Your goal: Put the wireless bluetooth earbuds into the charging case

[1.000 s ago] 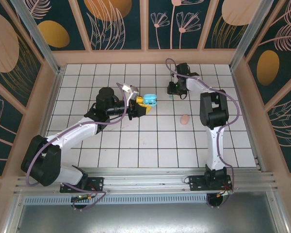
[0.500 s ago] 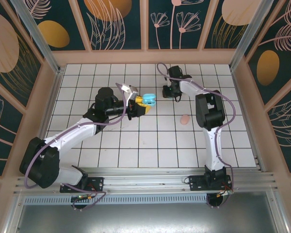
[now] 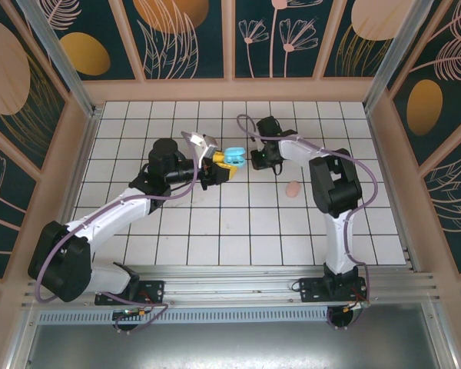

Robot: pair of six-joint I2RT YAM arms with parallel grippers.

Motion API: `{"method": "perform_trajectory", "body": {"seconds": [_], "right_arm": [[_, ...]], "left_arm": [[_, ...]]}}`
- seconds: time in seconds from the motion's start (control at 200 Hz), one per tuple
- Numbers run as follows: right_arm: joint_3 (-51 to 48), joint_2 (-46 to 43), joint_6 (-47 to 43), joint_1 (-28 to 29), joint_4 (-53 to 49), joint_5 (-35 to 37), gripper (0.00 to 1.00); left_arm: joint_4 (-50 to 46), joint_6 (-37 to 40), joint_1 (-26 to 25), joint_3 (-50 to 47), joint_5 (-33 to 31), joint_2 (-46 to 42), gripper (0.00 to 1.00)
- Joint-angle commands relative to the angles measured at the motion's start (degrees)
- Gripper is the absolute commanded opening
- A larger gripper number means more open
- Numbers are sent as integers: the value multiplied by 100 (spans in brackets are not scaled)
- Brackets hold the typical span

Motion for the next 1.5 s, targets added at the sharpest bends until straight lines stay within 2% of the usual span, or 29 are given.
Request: {"method": "perform_trajectory", "body": {"seconds": [0.0, 0.18, 0.47, 0.661, 0.926, 1.271, 1.496], "right_arm": [[-362, -467, -66, 91, -62, -186, 20], [-1226, -1248, 202, 156, 360, -463, 19], [-1606, -2106, 1056, -77, 732, -203, 20], [-1409, -1706, 1428, -480, 681, -496, 22], [-1120, -991, 1669, -582, 712, -798, 28], [-686, -262, 1584, -464, 759, -989, 33], [-463, -157, 909, 5, 578, -888, 32]], "left_arm": [[-15, 102, 37, 20, -54, -185, 0], [-50, 102, 40, -25, -94, -265, 0], [-59, 124, 36, -51, -116, -356, 0], [-63, 94, 36, -94, -79, -389, 0], [-54, 77, 38, -209, -124, -520, 0], [-195, 180, 39, -237, -240, -660, 0], [-283, 235, 35, -241, -309, -722, 0]]}}
